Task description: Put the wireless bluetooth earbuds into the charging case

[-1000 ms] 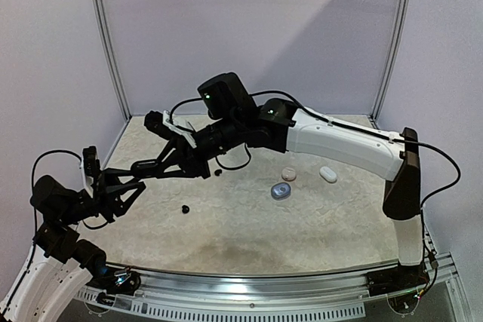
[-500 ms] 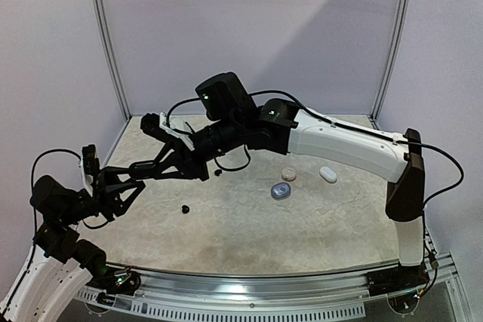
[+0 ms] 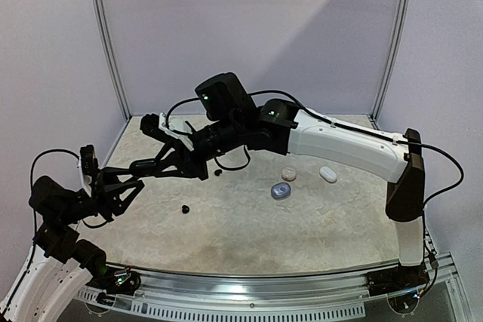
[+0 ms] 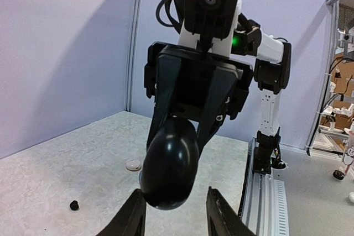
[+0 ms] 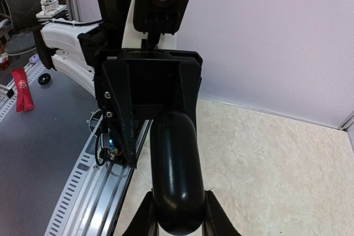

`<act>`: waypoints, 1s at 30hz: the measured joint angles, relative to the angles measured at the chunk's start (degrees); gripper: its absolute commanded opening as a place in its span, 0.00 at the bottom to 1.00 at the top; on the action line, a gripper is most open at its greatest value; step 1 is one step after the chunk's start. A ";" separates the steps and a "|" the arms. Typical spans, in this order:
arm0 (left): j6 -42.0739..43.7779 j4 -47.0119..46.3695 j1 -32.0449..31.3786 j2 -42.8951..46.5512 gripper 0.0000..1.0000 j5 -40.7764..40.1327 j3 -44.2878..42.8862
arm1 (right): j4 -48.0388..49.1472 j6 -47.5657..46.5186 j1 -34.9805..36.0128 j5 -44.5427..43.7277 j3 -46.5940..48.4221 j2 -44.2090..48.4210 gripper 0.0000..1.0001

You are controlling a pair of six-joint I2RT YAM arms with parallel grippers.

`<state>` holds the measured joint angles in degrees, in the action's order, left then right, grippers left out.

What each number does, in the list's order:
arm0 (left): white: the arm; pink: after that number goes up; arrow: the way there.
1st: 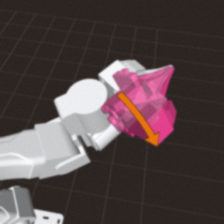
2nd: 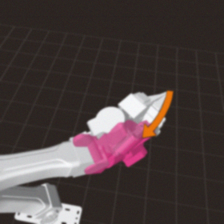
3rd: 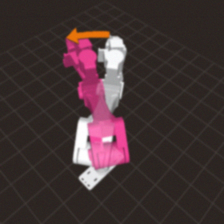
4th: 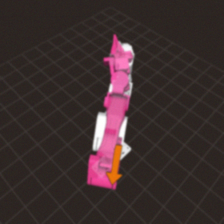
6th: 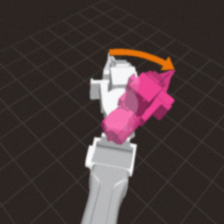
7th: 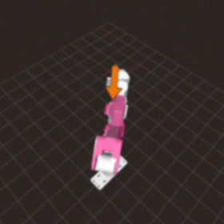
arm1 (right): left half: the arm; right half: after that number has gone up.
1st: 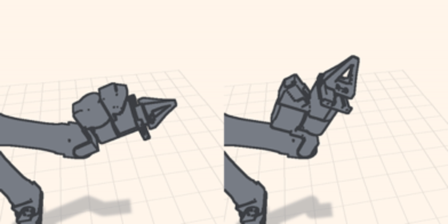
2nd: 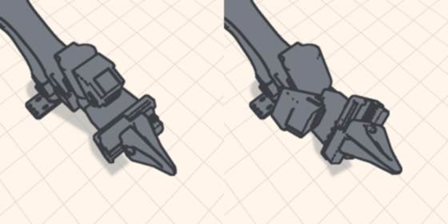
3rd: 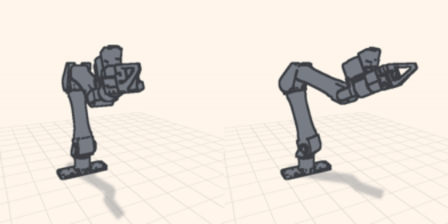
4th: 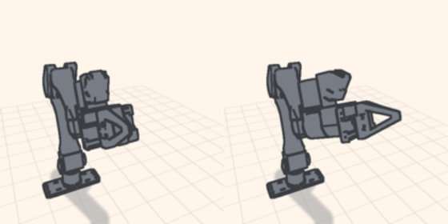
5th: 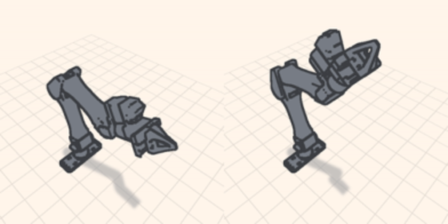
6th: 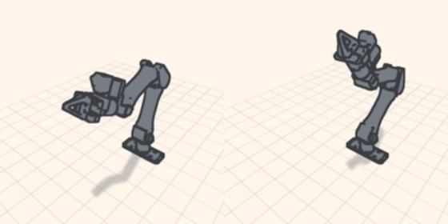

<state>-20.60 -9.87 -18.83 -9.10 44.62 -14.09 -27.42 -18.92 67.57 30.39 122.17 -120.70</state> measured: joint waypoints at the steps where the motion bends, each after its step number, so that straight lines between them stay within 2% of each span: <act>1: -0.04 -0.04 0.00 0.00 0.35 0.04 0.00 | -0.02 -0.07 0.00 -0.07 0.00 -0.02 0.00; 13: -0.46 -0.17 0.00 0.00 0.33 0.20 0.00 | -0.96 -0.85 0.42 -0.09 0.48 -0.68 0.00; 16: -0.48 -0.22 0.00 0.02 0.25 0.22 0.00 | -1.22 -0.87 0.52 -0.07 0.79 -0.98 0.00; 21: -0.24 -0.44 0.00 0.04 0.24 0.39 0.02 | -1.66 -0.68 0.57 0.11 1.22 -1.11 0.00; 23: -0.22 -0.48 0.00 0.04 0.17 0.59 0.02 | -1.70 -0.66 0.57 0.13 1.31 -1.11 0.00; 26: -0.20 -0.48 0.00 0.04 0.00 0.87 0.02 | -1.73 -0.63 0.57 0.15 1.31 -1.11 0.00; 30: 0.02 -0.46 0.00 0.04 0.00 0.90 0.02 | -1.73 -0.50 0.57 0.11 1.33 -1.11 0.41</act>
<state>-20.58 -10.33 -18.83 -9.06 45.52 -14.06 -29.15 -19.42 68.14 30.50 123.50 -121.82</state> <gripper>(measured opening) 0.251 0.225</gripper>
